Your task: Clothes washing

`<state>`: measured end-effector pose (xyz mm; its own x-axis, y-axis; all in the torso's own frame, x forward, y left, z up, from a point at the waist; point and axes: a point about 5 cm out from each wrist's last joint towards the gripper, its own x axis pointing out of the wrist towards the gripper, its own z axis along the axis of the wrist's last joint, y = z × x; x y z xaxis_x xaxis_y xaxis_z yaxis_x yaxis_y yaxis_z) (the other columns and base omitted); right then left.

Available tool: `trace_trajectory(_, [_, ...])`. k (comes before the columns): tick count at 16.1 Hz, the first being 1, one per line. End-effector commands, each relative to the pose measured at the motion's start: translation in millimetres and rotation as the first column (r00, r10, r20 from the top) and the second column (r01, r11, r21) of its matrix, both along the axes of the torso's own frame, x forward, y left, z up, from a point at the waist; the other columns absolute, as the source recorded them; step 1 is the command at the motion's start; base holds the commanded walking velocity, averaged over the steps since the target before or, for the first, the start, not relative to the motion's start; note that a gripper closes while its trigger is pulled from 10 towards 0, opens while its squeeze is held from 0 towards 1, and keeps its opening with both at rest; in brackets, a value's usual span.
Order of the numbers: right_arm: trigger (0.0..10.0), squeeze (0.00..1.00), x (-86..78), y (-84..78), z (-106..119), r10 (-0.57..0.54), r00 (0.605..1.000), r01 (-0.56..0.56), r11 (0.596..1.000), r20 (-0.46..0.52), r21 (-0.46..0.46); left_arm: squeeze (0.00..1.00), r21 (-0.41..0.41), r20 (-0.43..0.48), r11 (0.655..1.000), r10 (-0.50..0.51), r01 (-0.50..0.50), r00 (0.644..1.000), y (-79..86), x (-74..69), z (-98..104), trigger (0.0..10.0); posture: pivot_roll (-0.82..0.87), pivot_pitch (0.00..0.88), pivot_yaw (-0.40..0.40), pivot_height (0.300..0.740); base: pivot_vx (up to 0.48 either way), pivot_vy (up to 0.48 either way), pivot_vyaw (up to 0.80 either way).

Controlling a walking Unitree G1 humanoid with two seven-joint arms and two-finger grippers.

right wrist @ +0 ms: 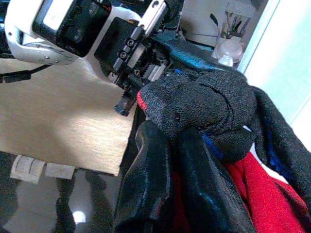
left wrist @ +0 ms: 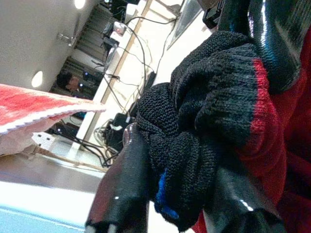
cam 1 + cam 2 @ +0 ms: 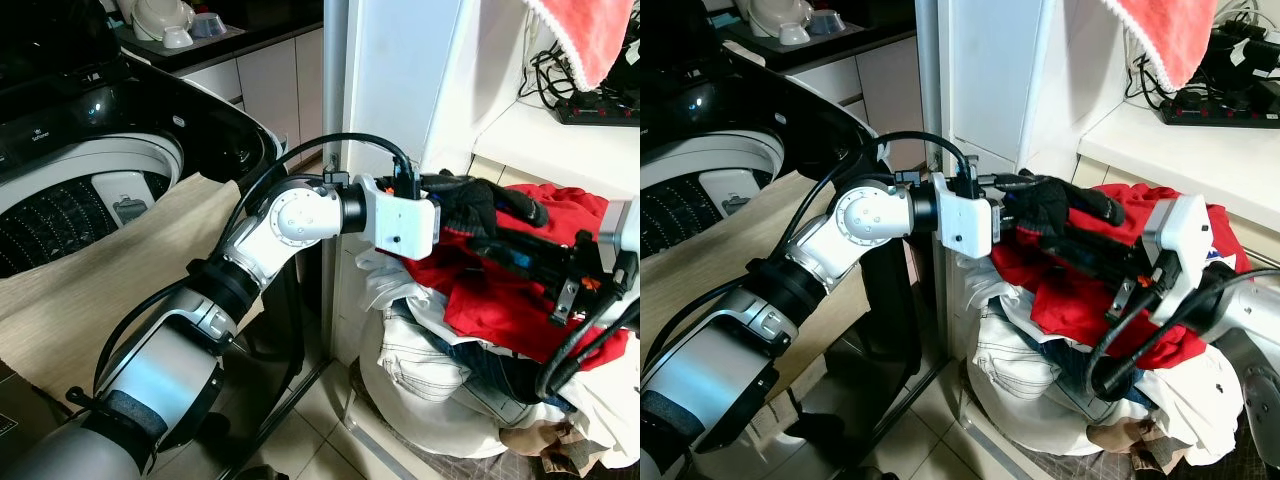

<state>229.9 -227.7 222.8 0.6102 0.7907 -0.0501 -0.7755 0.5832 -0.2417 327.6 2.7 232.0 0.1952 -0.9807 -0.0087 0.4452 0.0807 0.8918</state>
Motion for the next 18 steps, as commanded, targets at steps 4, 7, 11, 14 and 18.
trace_trajectory(4, [10.0,1.0,3.2,-1.4,2.1,-0.024,1.0,0.024,1.0,0.015,0.002,0.0,-0.01,0.016,1.0,0.019,-0.018,1.0,2.4,5.2,10.3,0.0,-0.18,0.0,0.058,0.74,0.0,0.0,0.0])
trace_trajectory(7, [10.0,1.0,1.7,-4.1,-0.4,-0.039,0.999,0.039,0.999,0.001,-0.01,0.0,-0.006,0.02,0.994,0.112,-0.112,0.993,8.6,15.5,10.4,0.0,-0.18,0.0,0.059,0.74,0.0,0.0,0.0])
trace_trajectory(11, [10.0,0.0,1.8,-28.9,7.1,-0.171,0.984,0.174,0.982,0.046,-0.07,0.0,-0.069,0.019,0.945,0.321,-0.319,0.947,30.4,38.8,21.7,0.0,-0.18,0.0,0.061,0.74,0.0,0.0,0.0])
trace_trajectory(14, [10.0,0.0,6.9,-46.8,11.2,-0.349,0.927,0.362,0.929,0.137,-0.078,0.0,-0.158,-0.068,0.886,0.43,-0.435,0.9,54.0,50.3,30.1,0.0,-0.18,0.0,0.061,0.74,0.0,0.0,0.0])
trace_trajectory(18, [10.0,0.0,10.9,-38.4,-6.8,-0.405,0.908,0.414,0.907,0.112,-0.079,0.0,-0.13,-0.096,0.916,0.368,-0.379,0.925,53.7,40.1,18.6,0.0,-0.17,0.0,0.053,0.74,0.0,0.0,0.0])
